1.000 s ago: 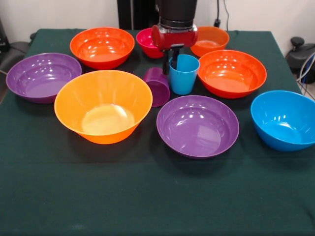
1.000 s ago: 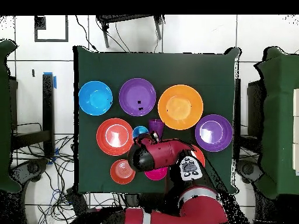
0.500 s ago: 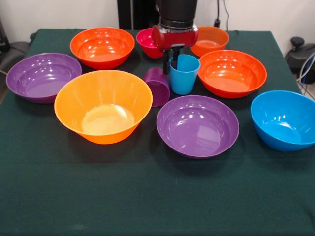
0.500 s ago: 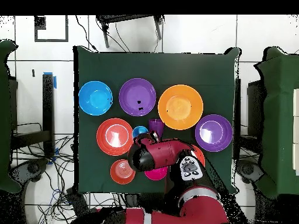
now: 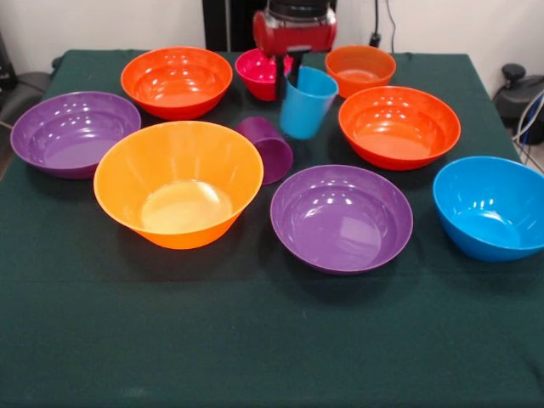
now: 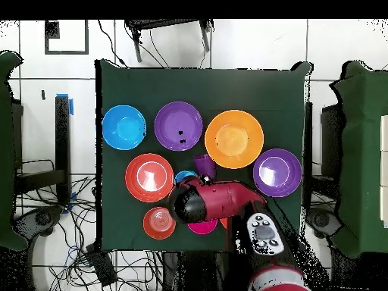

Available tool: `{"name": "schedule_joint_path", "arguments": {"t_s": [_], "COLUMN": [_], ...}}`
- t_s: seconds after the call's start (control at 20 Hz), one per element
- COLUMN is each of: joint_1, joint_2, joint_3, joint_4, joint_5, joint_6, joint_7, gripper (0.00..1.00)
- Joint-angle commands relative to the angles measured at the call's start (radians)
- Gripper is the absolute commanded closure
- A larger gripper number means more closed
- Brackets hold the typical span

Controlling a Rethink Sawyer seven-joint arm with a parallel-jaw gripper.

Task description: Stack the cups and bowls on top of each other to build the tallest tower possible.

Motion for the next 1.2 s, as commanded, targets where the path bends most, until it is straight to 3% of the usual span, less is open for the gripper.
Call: {"name": "schedule_joint_path", "arguments": {"t_s": [0.05, 0.25, 0.35, 0.7, 0.85, 1.2], "joint_1": [-0.041, -0.031, -0.006, 0.023, 0.020, 0.064], "joint_2": [-0.188, -0.205, -0.194, -0.080, -0.005, 0.171], "joint_3": [0.155, 0.183, 0.189, 0.244, 0.269, 0.288], "joint_4": [0.056, 0.018, -0.045, -0.260, -0.372, -0.776], "joint_5": [0.069, 0.075, 0.081, 0.121, 0.146, 0.116], "joint_6": [0.296, 0.375, 0.435, 0.595, 0.635, 0.835], "joint_7": [-0.092, -0.093, -0.083, -0.069, -0.064, -0.092], "gripper": [1.00, 1.00, 1.00, 1.00, 1.00, 1.00]}}
